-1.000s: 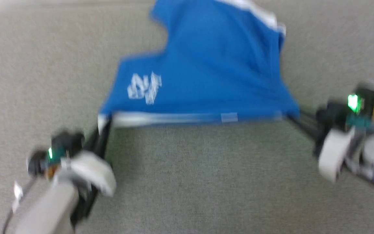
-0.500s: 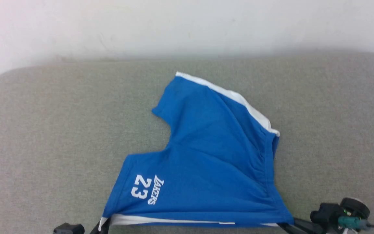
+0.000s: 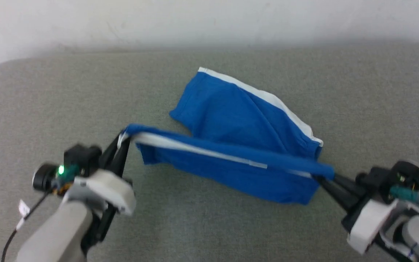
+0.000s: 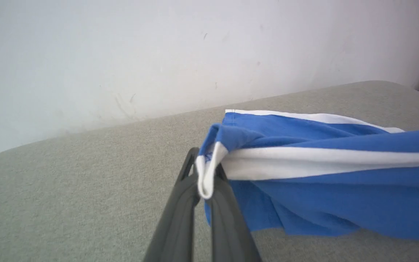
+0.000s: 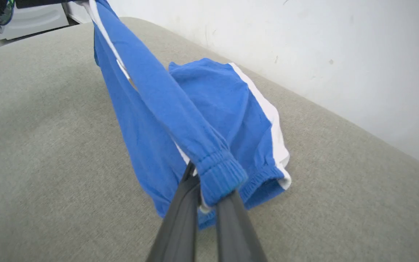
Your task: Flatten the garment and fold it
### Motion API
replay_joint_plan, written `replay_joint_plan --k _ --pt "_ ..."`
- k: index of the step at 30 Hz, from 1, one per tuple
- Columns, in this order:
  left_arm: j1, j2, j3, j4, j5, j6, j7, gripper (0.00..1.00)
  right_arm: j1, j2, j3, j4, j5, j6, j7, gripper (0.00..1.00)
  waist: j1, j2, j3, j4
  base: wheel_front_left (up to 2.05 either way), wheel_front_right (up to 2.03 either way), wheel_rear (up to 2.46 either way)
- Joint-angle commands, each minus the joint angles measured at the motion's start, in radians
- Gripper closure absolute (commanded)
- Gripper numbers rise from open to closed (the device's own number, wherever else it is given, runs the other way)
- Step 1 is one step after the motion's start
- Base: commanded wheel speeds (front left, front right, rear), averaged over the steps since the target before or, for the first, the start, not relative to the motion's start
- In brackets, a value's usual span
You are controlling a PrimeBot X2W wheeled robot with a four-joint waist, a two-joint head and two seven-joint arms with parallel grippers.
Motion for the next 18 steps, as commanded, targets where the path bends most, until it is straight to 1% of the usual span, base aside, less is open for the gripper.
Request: replay_joint_plan --k 1,5,10,14,18 --pt "-0.033 -0.007 0.001 0.016 0.010 -0.008 -0.001 1.00 -0.021 0.010 -0.014 0.001 -0.008 -0.002 0.005 1.00 -0.0001 0.0000 0.074 -0.040 0.00 0.00 0.00" --pt "-0.222 -0.052 -0.008 0.132 0.038 -0.062 0.003 1.00 -0.093 0.044 -0.061 0.028 -0.044 -0.002 0.034 1.00 -0.0001 0.0000 0.174 -0.076 0.00 0.00 0.00" --pt "-0.464 -0.119 -0.040 0.301 0.086 -0.131 0.020 1.00 -0.193 0.080 -0.090 0.095 -0.079 -0.002 0.047 1.00 -0.0001 0.0000 0.280 -0.113 0.00 0.00 0.00" --pt "-0.617 -0.155 -0.073 0.452 0.118 -0.187 0.050 1.00 -0.277 0.120 -0.075 0.155 -0.099 -0.002 0.054 1.00 -0.0001 0.0000 0.343 -0.149 0.00 0.00 0.00" --pt "-0.710 -0.176 -0.108 0.604 0.143 -0.231 0.091 1.00 -0.355 0.159 -0.022 0.218 -0.108 -0.002 0.073 1.00 -0.0001 0.0000 0.381 -0.181 0.00 0.00 0.00"
